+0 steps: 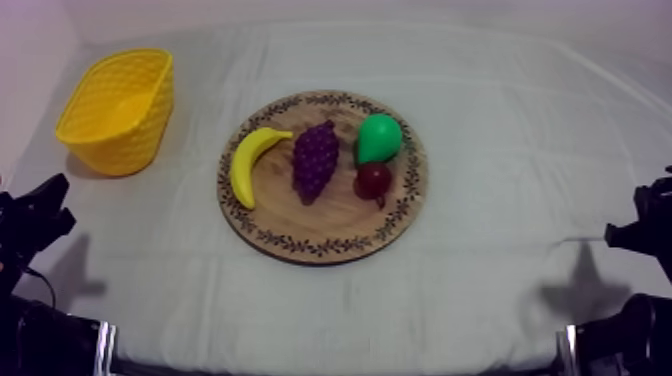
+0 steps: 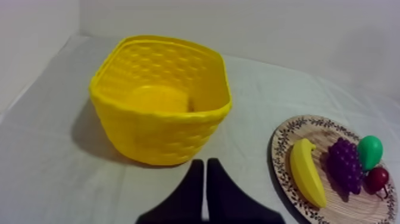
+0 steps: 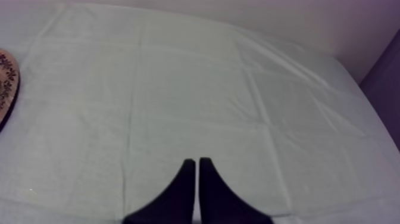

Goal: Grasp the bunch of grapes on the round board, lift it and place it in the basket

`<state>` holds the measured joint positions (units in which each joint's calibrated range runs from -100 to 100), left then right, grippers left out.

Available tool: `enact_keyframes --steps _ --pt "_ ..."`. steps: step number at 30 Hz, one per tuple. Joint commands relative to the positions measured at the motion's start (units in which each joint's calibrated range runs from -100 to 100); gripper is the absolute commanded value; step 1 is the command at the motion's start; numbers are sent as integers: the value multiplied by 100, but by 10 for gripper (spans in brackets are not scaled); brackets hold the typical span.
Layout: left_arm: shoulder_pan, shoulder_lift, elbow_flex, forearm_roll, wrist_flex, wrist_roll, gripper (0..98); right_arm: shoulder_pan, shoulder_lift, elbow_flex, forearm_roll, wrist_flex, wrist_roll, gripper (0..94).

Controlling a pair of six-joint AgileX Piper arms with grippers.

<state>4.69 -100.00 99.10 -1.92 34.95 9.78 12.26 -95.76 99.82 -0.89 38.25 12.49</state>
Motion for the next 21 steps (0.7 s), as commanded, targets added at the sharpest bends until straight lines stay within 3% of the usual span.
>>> enact_keyframes --steps 1,12,21 --pt "35 0 1 -1 -3 -10 0 -1 1 -5 -1 -2 -3 3" --pt "704 0 1 -2 -3 -23 0 -1 1 -5 -1 -2 -6 3" --pt "835 118 -137 -24 370 -192 0 -1 1 -5 -1 -2 -2 3"
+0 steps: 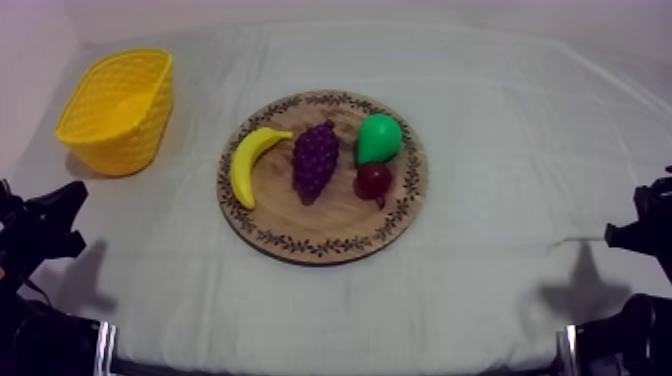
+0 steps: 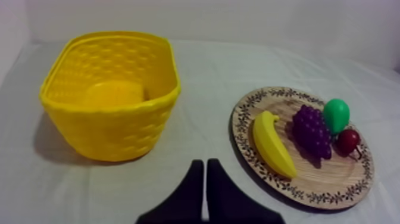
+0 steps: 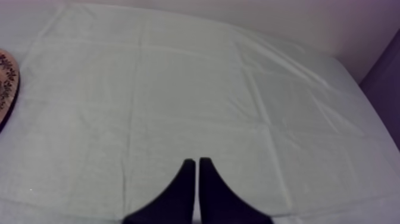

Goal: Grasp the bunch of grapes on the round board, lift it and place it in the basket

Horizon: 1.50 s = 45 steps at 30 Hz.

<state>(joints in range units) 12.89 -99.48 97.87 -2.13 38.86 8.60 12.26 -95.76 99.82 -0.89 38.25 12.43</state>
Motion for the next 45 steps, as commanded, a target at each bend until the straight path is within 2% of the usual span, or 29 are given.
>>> enact_keyframes --steps 1,6,10,17,22,25,31,37,40,45 --pt "35 167 -20 -11 -65 -94 0 -1 1 -5 -1 -2 4 3" --pt "116 821 -161 -60 -251 -244 0 -1 1 -5 -1 -2 1 3" --pt "156 1522 -775 61 -105 -437 0 -1 1 -5 -1 -2 0 3" --pt "212 3153 -2783 313 1091 -665 0 -1 1 -5 -1 -2 0 3" --pt "295 4314 -4205 411 2035 -616 0 -1 1 -5 -1 -2 0 3" --pt "334 4992 -4928 427 2566 -362 0 -1 1 -5 -1 -2 1 3" --pt "431 6295 -6117 427 3577 436 0 -1 1 -5 -1 -2 4 3" --pt "716 7378 -7035 437 4478 1206 0 -1 1 -5 -1 -2 5 3" --pt "898 7849 -7356 430 4777 1453 0 -1 1 -5 -1 -2 5 3" --pt "1245 8596 -7800 432 4920 1657 0 -1 1 -5 -1 -2 5 3"
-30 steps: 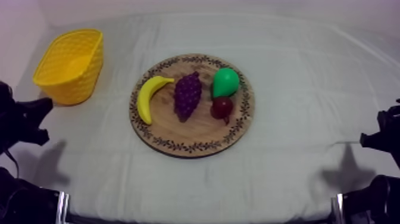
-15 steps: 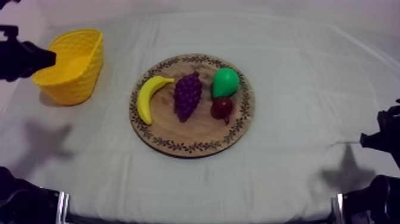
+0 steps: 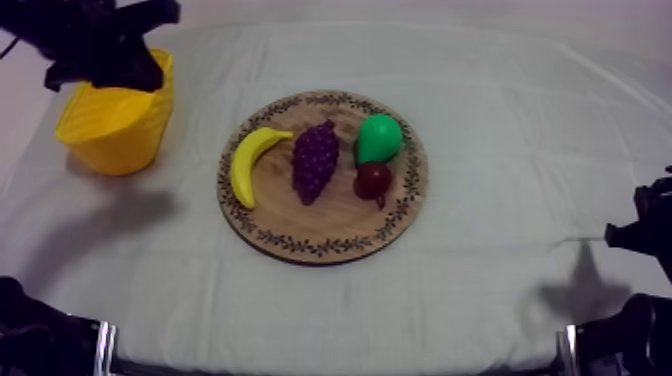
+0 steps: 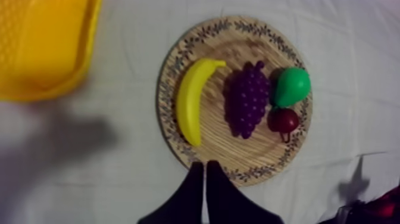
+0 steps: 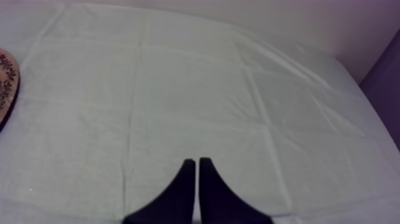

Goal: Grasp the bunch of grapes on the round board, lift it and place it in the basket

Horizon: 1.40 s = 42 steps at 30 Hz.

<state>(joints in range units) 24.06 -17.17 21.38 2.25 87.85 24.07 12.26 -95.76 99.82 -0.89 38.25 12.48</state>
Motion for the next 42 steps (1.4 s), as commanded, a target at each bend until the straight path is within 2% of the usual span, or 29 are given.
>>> enact_keyframes --steps 1,8,14,20,28,32,42 --pt "210 509 -252 -12 29 137 0 -1 1 -5 -1 -2 0 3" --pt "732 1378 -1060 -26 103 251 0 -1 1 -5 -1 -2 0 3" --pt "1030 1979 -1801 -34 421 442 0 -1 1 -5 -1 -2 0 3" --pt "1180 2420 -2266 -13 542 527 4 -1 1 -5 -1 -2 0 3" --pt "1254 2869 -2584 -31 618 479 34 -1 1 -5 -1 -2 0 3" --pt "1249 3014 -2686 -70 623 494 121 -1 1 -5 -1 -2 0 3" --pt "1253 3226 -2769 -128 553 511 519 -1 1 -5 -1 -2 0 3"
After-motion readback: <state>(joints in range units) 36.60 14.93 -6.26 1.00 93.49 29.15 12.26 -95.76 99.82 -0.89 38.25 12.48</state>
